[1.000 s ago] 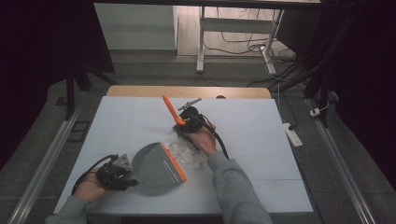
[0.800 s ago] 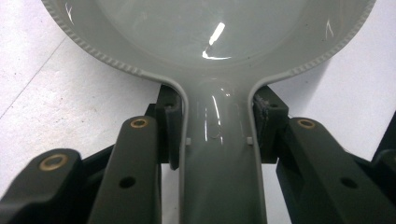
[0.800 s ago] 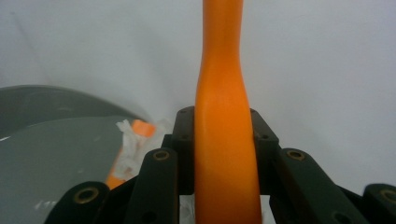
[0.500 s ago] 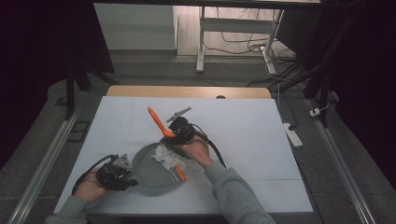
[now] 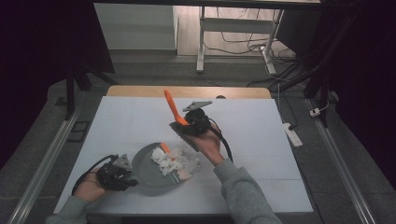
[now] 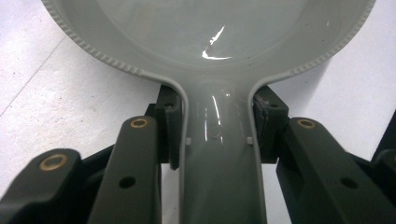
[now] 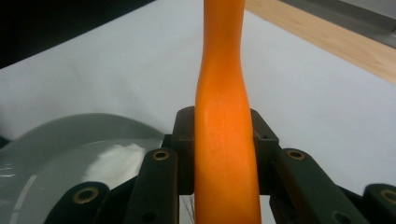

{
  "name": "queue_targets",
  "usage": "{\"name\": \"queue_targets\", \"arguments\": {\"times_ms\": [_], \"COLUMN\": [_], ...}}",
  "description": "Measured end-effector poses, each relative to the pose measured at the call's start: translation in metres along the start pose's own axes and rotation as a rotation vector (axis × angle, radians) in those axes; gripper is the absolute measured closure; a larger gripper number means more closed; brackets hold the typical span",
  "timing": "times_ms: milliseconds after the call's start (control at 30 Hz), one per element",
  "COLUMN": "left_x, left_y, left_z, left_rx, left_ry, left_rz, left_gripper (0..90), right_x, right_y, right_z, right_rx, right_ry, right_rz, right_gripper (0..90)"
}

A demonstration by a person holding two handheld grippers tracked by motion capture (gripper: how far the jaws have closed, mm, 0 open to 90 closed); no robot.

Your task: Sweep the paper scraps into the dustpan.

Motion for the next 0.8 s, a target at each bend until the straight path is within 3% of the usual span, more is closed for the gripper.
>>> {"name": "queue_targets", "arguments": {"times_ms": [67, 133, 267, 300, 333, 467, 500, 633, 800], "left_x": [0.0, 0.0, 0.0, 0.0, 0.0, 0.0, 0.0, -0.001, -0.001], "left_y": [0.0, 0.0, 0.0, 0.0, 0.0, 0.0, 0.0, 0.0, 0.0], "left_z": [0.0, 0.0, 0.0, 0.0, 0.0, -0.001, -0.001, -0.001, -0.001], "left_rx": [0.0, 0.0, 0.001, 0.001, 0.001, 0.004, 0.004, 0.0, 0.002], "left_ry": [-0.003, -0.001, -0.003, -0.003, -0.003, -0.003, -0.003, -0.004, -0.006], "left_rz": [-0.001, 0.0, 0.001, 0.0, 0.0, 0.0, 0.0, -0.001, -0.001], "left_gripper": [62.0, 62.0, 62.0, 62.0, 62.0, 62.0, 62.0, 62.0, 62.0], "right_x": [0.001, 0.004, 0.006, 0.006, 0.006, 0.002, -0.003, -0.011, -0.025], "right_y": [-0.004, -0.015, -0.025, -0.025, -0.028, -0.034, -0.038, -0.043, -0.043], "right_z": [-0.004, -0.016, -0.026, -0.026, -0.03, -0.038, -0.042, -0.047, -0.041], "right_rx": [-0.008, -0.045, -0.09, -0.09, -0.064, -0.07, -0.063, -0.068, -0.072], "right_ry": [-0.015, -0.046, -0.064, -0.064, -0.102, -0.138, -0.161, -0.17, -0.13], "right_rz": [0.002, 0.018, 0.022, 0.022, 0.049, 0.084, 0.118, 0.157, 0.178], "right_gripper": [70.1, 70.1, 70.1, 70.1, 70.1, 70.1, 70.1, 70.1, 70.1]}}
Point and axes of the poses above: each handheld gripper's, and its own axes: x roughly backward along the jaws, y roughly out of its top, z roughly to its left, the point moved 3 cm from there along -x, roughly forward along the jaws, and after that the axes turned 12 degrees about x, right-handed, at the moved point
